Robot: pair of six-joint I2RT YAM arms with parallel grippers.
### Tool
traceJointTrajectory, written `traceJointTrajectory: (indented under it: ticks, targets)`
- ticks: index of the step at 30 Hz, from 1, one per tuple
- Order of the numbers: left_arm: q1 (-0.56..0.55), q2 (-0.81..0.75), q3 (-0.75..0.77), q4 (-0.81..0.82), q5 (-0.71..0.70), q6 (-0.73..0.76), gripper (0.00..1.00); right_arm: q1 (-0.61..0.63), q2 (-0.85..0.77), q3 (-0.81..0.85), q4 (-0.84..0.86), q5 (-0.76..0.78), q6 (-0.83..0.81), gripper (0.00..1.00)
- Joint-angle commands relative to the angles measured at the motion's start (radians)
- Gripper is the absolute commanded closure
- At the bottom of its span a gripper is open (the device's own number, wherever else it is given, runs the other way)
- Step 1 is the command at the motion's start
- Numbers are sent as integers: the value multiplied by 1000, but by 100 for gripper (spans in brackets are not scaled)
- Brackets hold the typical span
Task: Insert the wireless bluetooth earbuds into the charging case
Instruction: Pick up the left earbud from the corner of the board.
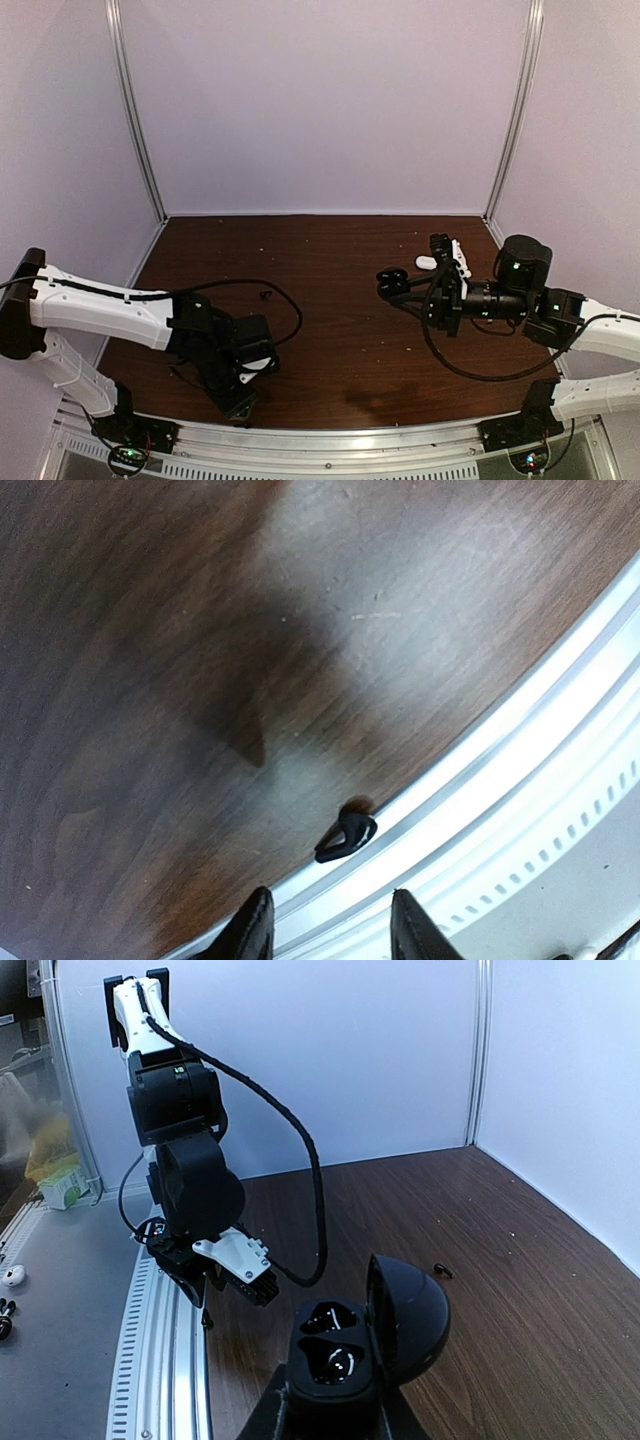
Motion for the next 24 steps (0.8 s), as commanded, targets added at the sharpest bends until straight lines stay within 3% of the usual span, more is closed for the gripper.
traceJointTrajectory:
  ticks: [1,13,24]
  targets:
    - [-3,57,39,-17,20,93,61,-5,-8,4,15,-4,6,99]
    - [-43,188,71,24,74,159,66,-8,-15,-3,10,8,4,99]
    - [-50,230,98,12,32,176,71,-7,-21,-5,12,10,6,99]
